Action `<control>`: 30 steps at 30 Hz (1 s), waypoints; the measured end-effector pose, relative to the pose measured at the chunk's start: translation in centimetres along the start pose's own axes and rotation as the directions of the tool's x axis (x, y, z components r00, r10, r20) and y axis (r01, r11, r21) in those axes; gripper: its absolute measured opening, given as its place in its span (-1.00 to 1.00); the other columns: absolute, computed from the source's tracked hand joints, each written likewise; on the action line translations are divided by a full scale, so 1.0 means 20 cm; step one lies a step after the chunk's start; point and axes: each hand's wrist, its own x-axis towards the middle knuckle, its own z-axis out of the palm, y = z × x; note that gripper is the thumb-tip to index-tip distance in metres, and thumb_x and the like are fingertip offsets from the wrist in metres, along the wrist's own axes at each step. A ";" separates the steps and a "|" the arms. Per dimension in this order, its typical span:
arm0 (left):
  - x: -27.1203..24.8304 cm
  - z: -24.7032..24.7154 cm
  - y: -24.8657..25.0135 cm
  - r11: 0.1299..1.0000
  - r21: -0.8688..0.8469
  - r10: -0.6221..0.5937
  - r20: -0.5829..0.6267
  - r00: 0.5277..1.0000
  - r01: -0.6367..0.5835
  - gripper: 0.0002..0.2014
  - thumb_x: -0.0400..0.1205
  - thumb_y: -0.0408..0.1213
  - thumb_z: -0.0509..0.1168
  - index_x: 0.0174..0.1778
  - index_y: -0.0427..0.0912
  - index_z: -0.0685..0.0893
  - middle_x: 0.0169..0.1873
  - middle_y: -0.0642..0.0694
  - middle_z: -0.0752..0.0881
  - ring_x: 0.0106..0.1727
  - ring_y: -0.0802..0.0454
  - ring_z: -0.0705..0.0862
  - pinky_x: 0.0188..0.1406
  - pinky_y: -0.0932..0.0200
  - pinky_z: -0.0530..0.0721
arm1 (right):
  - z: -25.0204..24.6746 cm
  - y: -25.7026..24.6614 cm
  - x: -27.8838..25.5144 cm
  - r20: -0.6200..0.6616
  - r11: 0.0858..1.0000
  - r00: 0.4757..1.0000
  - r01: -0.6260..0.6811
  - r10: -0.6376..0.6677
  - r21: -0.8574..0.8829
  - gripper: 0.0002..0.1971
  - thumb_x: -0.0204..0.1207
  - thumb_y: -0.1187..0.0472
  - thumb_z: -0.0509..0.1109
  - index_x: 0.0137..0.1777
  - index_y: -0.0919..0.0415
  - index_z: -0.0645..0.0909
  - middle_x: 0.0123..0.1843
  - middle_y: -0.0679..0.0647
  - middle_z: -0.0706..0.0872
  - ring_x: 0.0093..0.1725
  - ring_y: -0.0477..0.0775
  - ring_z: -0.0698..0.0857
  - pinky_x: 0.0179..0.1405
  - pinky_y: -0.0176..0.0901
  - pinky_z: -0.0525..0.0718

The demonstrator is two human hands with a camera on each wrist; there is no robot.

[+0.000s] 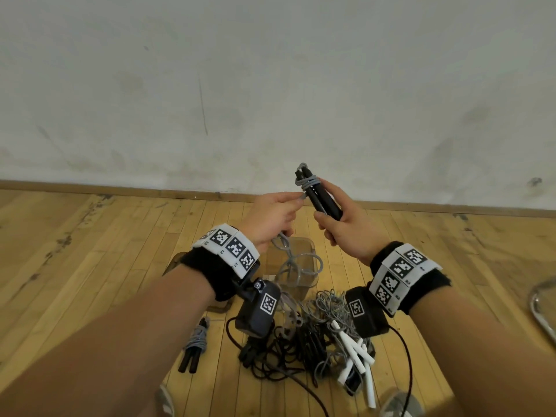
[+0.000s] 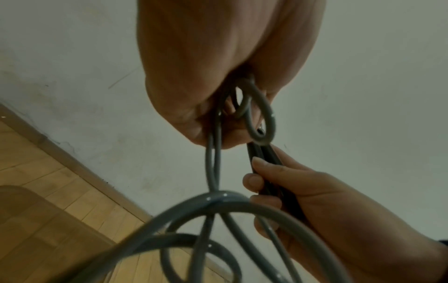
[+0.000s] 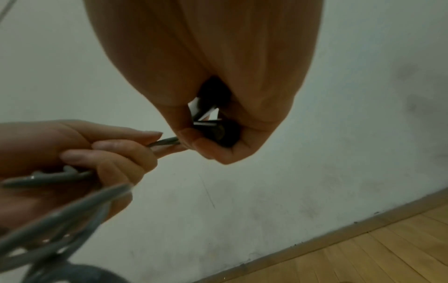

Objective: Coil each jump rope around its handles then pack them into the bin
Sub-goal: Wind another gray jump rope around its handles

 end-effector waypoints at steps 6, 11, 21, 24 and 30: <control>-0.02 0.00 0.00 0.999 -0.015 -0.033 -0.003 0.999 0.033 -0.72 0.85 -0.26 0.17 0.39 -0.21 0.69 -0.37 -0.06 0.76 -0.65 0.18 0.41 -0.56 0.29 0.49 | 0.00 0.02 0.01 -0.030 0.915 0.996 0.066 -0.085 -0.397 -0.30 0.74 0.26 0.27 0.77 -0.23 0.11 0.01 -0.05 0.73 -0.27 -0.20 0.67 -0.26 -0.22 0.62; -0.01 0.02 -0.02 1.000 0.020 -0.016 -0.053 0.998 0.017 -0.74 0.84 -0.22 0.20 0.22 -0.28 0.74 -0.36 -0.07 0.77 -0.56 0.11 0.57 -0.54 0.25 0.55 | 0.07 0.04 -0.02 -0.025 0.761 0.993 0.075 -0.119 -0.645 -0.36 0.78 0.06 0.13 0.75 -0.34 -0.05 -0.12 0.03 0.76 -0.34 -0.04 0.66 -0.45 -0.08 0.56; -0.01 0.03 -0.02 0.997 -0.015 0.066 -0.173 0.983 -0.069 -0.63 0.69 0.04 0.40 0.02 -0.23 0.87 -0.60 0.07 0.51 -0.62 0.17 0.40 -0.45 0.27 0.46 | 0.05 -0.01 -0.03 0.002 0.903 0.979 0.190 -0.205 -0.386 -0.36 0.73 -0.06 0.33 0.74 -0.32 0.16 0.06 -0.14 0.75 -0.11 -0.29 0.69 -0.09 -0.35 0.65; -0.02 0.03 0.02 0.995 -0.038 0.090 -0.094 0.992 -0.093 -0.68 0.74 -0.05 0.37 -0.26 -0.06 0.89 -0.59 0.07 0.46 -0.59 0.16 0.35 -0.42 0.29 0.49 | -0.02 -0.05 -0.04 -0.055 1.000 0.998 -0.007 0.007 0.015 -0.13 0.52 0.04 0.62 0.71 -0.35 0.21 -0.01 0.07 0.84 -0.22 0.04 0.84 -0.13 -0.13 0.83; -0.04 0.04 0.05 0.990 -0.040 0.134 -0.004 0.991 -0.134 -0.74 0.74 -0.17 0.38 -0.02 -0.32 0.80 -0.59 0.06 0.35 -0.59 0.16 0.31 -0.29 0.24 0.53 | 0.00 -0.07 -0.07 0.143 0.960 0.985 -0.133 0.100 0.247 -0.49 0.67 0.24 0.44 0.60 0.03 0.47 0.01 0.30 0.84 -0.12 0.18 0.87 -0.12 0.05 0.85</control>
